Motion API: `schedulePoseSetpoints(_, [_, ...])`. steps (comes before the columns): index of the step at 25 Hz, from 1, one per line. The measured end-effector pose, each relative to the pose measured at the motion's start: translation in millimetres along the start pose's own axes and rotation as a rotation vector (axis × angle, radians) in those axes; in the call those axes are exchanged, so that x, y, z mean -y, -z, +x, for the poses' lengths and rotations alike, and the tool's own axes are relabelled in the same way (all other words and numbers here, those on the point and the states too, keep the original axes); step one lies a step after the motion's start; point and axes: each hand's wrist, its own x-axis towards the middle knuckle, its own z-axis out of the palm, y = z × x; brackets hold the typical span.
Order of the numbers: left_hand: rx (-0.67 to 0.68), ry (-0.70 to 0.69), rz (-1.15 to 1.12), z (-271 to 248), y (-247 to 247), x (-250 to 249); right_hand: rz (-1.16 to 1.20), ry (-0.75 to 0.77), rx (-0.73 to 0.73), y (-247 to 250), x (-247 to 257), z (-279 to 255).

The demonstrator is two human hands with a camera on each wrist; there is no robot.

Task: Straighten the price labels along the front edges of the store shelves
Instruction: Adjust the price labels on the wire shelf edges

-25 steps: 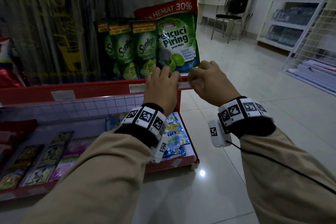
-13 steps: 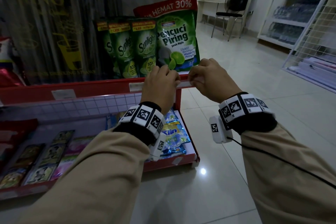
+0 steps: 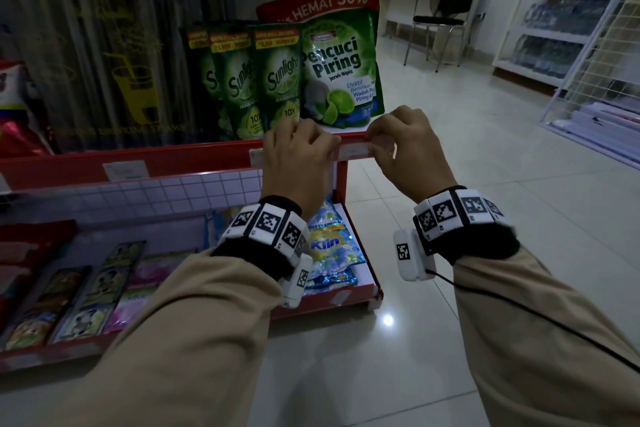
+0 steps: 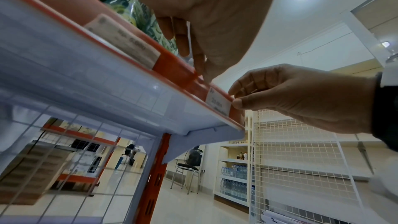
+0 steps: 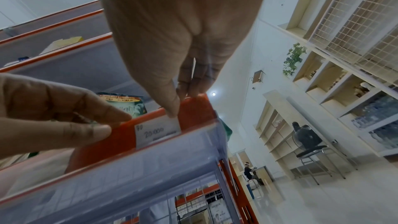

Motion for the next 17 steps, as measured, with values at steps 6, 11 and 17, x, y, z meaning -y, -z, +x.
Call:
schedulePoseSetpoints(6, [0.067, -0.013, 0.025, -51, -27, -6, 0.141, -0.024, -0.167, -29, -9, -44])
schedulePoseSetpoints(11, [0.281, 0.025, 0.000, -122, -66, -8, 0.271, -0.207, -0.030, -83, -37, -119])
schedulePoseSetpoints(17, [0.764, 0.064, -0.052, -208, -115, -14, 0.193, -0.533, 0.228, -143, -71, -218])
